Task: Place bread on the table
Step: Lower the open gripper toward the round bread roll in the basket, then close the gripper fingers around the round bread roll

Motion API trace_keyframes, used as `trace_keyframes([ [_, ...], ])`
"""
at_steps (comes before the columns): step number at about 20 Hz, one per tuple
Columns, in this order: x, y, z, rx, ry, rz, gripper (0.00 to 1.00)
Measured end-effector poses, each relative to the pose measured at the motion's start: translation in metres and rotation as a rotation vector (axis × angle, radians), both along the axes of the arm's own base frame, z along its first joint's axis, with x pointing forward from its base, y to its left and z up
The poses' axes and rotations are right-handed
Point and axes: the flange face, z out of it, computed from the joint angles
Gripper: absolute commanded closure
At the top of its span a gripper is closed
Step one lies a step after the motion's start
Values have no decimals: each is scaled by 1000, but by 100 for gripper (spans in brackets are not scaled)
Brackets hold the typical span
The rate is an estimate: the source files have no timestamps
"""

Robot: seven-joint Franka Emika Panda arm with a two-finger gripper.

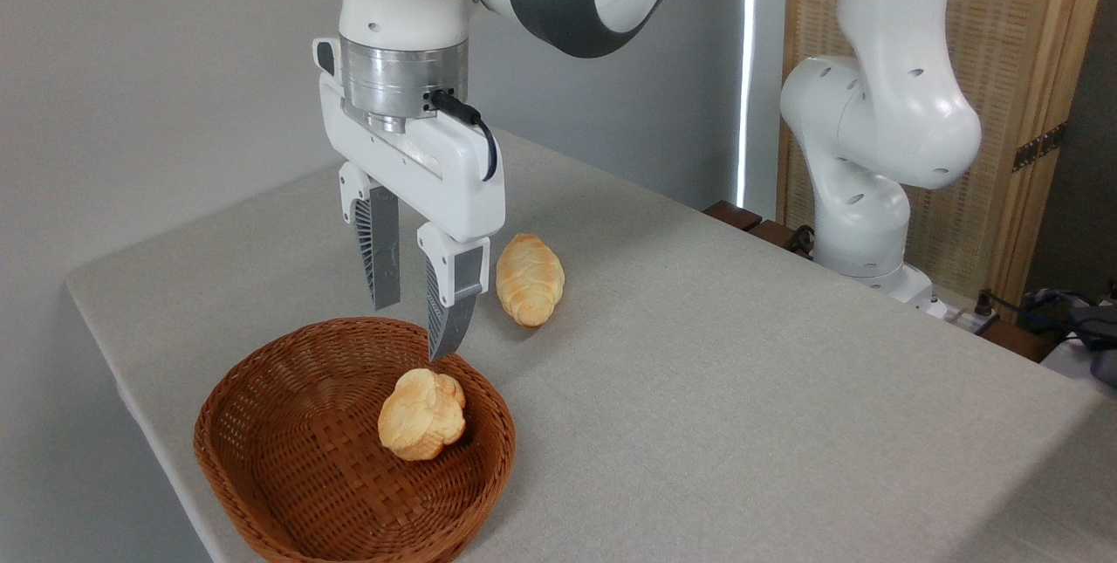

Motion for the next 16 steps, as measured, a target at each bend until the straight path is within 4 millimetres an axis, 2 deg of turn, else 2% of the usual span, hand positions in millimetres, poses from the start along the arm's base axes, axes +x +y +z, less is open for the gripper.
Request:
trace_keyframes([
  [6,2,-6,-8,2,15,-10,0],
  [13,13,-24,-49,17,85,-38,0],
  [16,20,-26,-65,22,91,-37,0],
])
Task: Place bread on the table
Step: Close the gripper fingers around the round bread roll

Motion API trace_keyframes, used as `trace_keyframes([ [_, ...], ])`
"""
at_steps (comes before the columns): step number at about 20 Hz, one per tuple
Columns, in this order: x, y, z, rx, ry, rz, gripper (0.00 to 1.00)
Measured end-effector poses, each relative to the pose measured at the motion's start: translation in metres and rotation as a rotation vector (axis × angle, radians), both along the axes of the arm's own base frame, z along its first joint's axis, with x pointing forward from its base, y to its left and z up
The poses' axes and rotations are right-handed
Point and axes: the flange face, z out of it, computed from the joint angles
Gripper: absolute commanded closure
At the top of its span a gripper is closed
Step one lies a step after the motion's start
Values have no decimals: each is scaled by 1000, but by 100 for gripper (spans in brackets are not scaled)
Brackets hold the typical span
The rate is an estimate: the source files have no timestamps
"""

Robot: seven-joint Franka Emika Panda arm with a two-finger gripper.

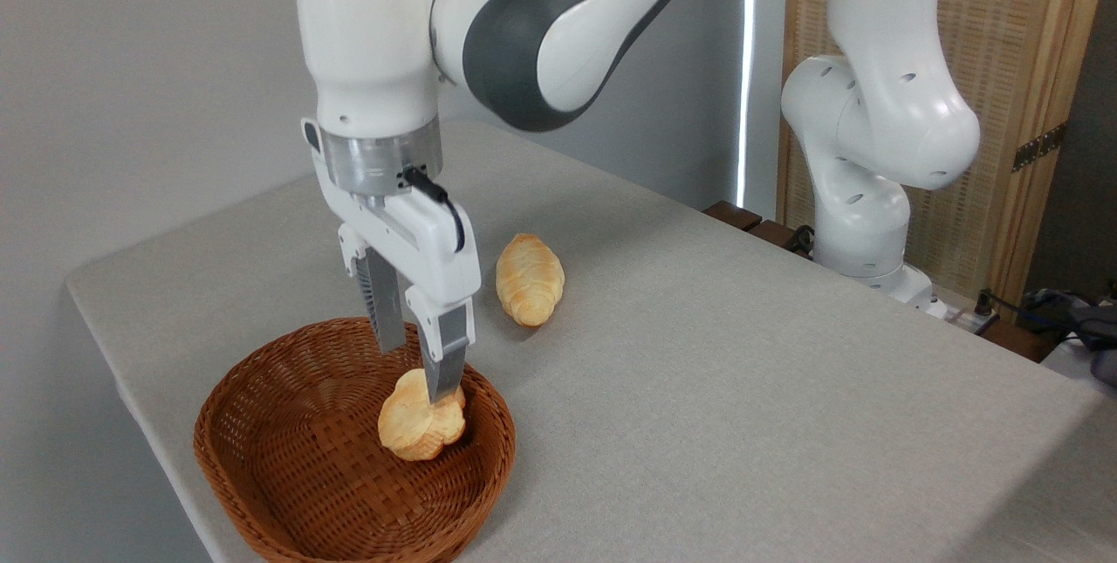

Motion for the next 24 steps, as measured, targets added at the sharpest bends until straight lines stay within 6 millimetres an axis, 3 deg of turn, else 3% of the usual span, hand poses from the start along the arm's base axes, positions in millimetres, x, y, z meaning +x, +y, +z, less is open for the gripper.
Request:
trace_keyframes([
  [8,12,-8,-32,93,4,-56,0],
  [15,13,-14,-40,104,17,-71,1],
  [17,14,-13,-43,132,18,-86,17],
  [20,14,-17,-46,154,20,-105,60],
  [24,14,-19,-45,154,20,-108,69],
])
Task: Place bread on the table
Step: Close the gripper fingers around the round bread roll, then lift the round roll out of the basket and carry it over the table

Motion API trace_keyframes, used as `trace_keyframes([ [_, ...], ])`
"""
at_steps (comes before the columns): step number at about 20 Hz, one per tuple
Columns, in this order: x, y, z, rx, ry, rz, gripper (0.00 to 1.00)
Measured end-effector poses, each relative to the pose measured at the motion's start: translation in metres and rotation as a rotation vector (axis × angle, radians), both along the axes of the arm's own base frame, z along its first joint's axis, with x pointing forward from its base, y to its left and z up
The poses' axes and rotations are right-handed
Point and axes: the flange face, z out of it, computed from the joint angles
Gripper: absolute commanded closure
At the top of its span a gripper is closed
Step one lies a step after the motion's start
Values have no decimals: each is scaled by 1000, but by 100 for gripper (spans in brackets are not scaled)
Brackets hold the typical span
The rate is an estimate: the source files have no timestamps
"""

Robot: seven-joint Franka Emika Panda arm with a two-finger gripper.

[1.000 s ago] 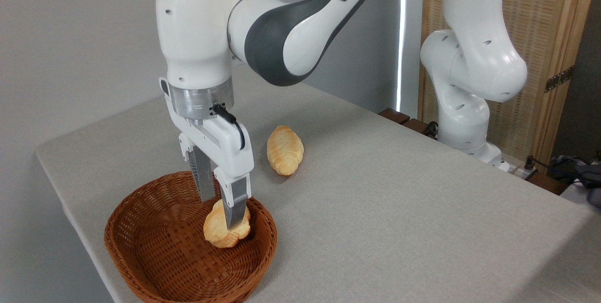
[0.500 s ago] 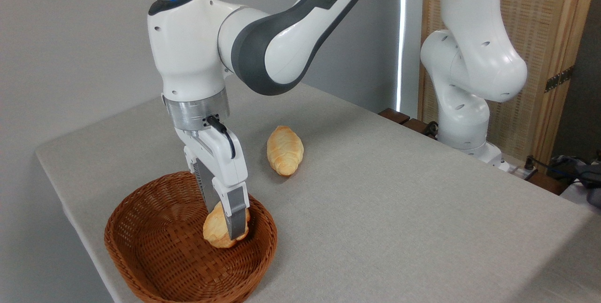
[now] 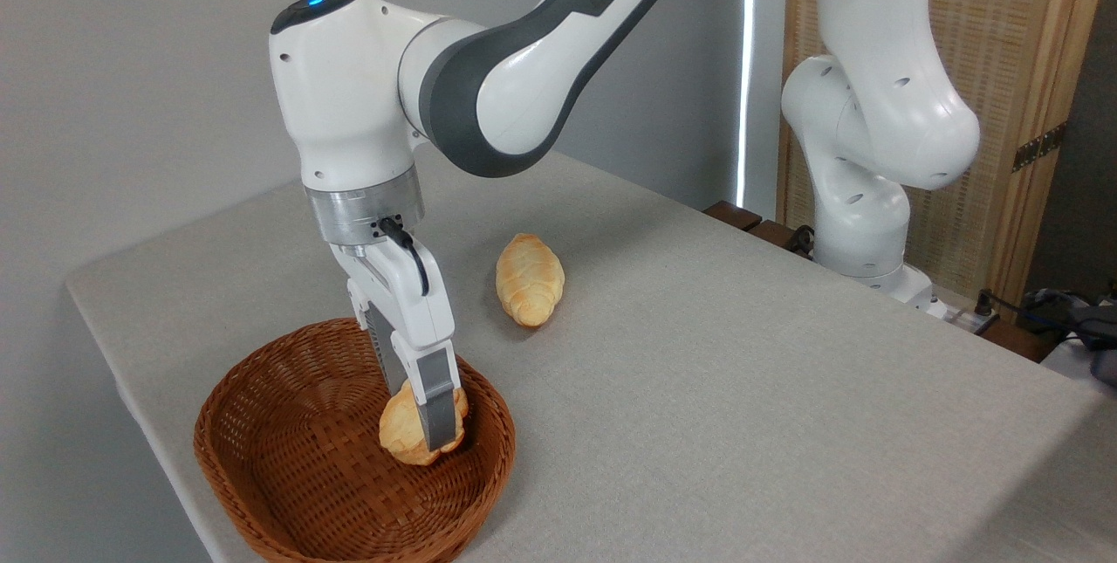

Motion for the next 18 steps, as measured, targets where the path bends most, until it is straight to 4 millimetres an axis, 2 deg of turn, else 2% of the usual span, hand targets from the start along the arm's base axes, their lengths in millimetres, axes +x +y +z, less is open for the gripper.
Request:
trace_keyframes([
  [14,1,1,3,-1,-5,1,68],
  [18,3,6,16,-4,-31,12,66],
])
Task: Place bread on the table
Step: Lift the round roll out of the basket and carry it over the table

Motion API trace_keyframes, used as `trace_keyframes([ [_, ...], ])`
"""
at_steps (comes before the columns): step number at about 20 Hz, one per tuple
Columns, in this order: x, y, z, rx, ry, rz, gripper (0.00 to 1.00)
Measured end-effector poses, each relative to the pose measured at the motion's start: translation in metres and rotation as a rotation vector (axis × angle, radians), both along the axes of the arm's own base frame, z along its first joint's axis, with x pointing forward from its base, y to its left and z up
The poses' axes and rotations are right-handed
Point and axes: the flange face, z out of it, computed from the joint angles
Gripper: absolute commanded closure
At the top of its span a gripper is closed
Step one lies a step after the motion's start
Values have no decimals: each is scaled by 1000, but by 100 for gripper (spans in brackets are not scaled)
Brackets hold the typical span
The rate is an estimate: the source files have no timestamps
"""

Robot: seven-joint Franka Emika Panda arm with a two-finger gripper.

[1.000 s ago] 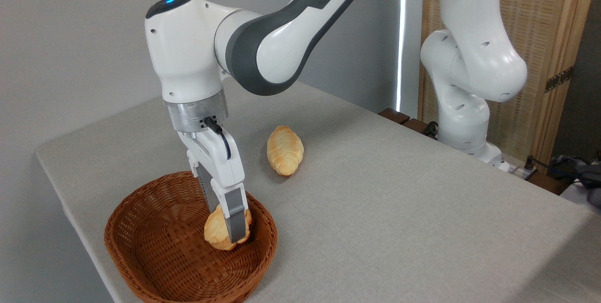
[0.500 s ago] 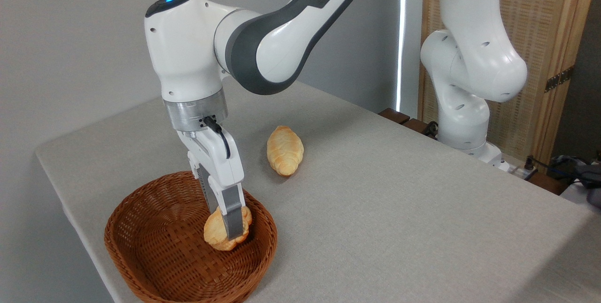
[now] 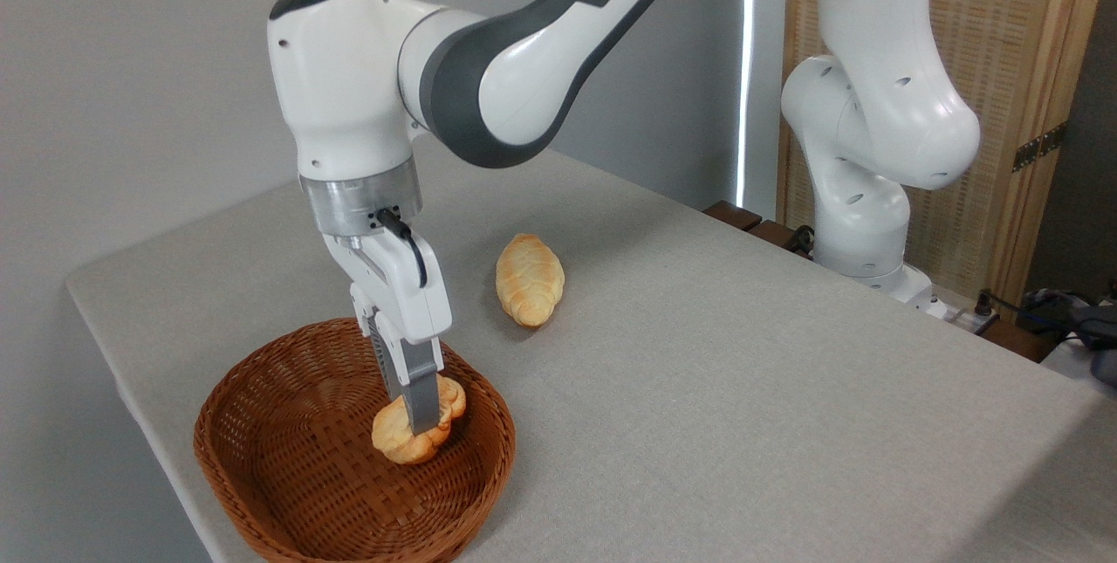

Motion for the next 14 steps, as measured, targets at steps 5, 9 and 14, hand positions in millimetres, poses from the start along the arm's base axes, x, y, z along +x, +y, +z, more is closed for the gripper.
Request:
trace_keyframes([
  [5,-13,17,58,-69,-72,59,66],
  [9,-50,26,82,-75,68,88,64],
  [14,-82,27,75,-79,237,94,0],
])
